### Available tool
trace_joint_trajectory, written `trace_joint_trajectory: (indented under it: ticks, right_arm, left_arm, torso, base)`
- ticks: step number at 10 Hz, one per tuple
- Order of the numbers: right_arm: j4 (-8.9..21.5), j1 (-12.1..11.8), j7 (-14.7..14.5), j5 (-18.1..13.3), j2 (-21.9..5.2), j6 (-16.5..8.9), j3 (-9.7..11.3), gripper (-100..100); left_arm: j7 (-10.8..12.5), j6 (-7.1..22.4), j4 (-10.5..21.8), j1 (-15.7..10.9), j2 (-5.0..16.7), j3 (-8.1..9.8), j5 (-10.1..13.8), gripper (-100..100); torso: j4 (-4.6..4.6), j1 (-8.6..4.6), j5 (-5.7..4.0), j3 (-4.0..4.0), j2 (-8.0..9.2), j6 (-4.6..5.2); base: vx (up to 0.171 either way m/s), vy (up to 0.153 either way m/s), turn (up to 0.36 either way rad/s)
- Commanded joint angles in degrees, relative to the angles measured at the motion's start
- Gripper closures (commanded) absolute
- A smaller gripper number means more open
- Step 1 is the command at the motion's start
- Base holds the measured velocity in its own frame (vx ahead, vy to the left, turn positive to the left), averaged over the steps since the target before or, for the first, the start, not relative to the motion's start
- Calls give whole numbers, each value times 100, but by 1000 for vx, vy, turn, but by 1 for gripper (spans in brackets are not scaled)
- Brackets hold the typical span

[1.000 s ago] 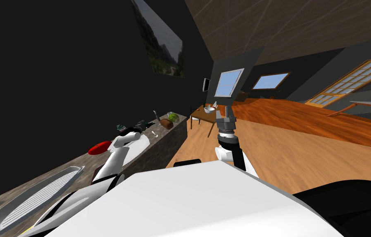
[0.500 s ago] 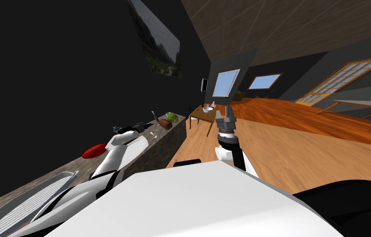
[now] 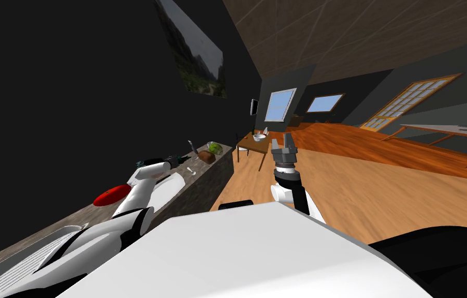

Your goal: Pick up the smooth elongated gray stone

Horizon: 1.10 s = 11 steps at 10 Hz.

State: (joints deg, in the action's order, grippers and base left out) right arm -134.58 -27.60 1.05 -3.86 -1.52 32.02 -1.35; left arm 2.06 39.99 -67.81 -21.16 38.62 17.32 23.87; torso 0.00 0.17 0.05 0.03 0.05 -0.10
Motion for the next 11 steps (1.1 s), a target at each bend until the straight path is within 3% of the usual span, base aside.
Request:
trace_joint_trajectory:
  ticks: [1,3,6,8,11]
  right_arm:
    - [0,0,0,0,0,0,0,0]
    - [0,0,0,0,0,0,0,0]
    - [0,0,0,0,0,0,0,0]
    - [0,0,0,0,0,0,0,0]
    - [0,0,0,0,0,0,0,0]
  left_arm:
    - [74,286,286,-261,157,81,-34,-100]
    - [74,497,534,-261,157,81,-34,-100]
    - [197,1038,1061,-652,432,228,-96,-100]
    - [197,1246,1298,-652,432,228,-96,-100]
    - [322,1747,1892,-1002,680,367,-200,-100]
  torso:
    - [0,0,0,0,0,0]
    - [0,3,1,0,-1,-1]
    - [0,3,1,-1,-1,-1]
    - [-1,9,3,-1,-1,-2]
    - [0,5,2,1,1,-1]
  base:
    - [0,32,-126]
    - [1,23,-20]
    - [3,31,-80]
    - [1,34,-22]
    - [2,38,-64]
